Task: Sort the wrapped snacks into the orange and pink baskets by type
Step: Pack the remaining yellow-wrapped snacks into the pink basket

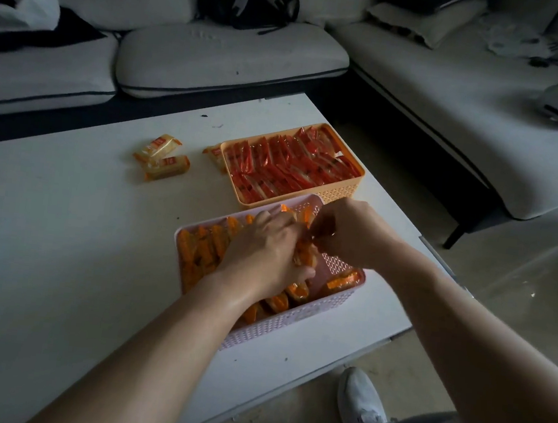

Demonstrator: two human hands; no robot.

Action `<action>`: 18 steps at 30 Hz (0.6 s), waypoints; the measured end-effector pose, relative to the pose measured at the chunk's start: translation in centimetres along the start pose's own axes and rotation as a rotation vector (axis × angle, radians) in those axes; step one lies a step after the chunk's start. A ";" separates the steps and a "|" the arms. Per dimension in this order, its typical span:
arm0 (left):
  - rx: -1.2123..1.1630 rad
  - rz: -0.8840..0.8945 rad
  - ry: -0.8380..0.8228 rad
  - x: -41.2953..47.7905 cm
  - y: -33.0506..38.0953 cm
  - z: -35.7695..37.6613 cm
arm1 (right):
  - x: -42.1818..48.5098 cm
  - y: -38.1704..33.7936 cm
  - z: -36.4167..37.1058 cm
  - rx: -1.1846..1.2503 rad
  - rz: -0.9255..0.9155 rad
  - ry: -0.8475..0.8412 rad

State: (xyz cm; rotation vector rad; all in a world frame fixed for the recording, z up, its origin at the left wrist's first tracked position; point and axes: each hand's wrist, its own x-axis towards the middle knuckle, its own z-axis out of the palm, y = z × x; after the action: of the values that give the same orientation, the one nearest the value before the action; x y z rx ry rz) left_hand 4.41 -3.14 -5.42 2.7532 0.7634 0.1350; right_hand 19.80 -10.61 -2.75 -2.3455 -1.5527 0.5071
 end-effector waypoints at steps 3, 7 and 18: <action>0.027 -0.013 -0.036 -0.1 0.0 -0.2 | -1.3 1.0 -2.4 -0.012 -0.048 -0.136; -0.018 -0.036 -0.053 0.0 -0.1 -0.3 | -3.3 1.9 -2.7 -0.156 -0.080 -0.492; -0.001 -0.061 -0.074 0.1 -0.2 -0.4 | -2.3 3.8 -3.5 0.130 -0.077 -0.223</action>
State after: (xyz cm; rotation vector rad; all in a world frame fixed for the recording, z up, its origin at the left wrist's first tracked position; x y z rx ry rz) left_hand 4.30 -2.85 -5.14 2.7139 0.8263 0.0209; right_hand 23.61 -14.29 -0.89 -2.1834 -1.6431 0.8495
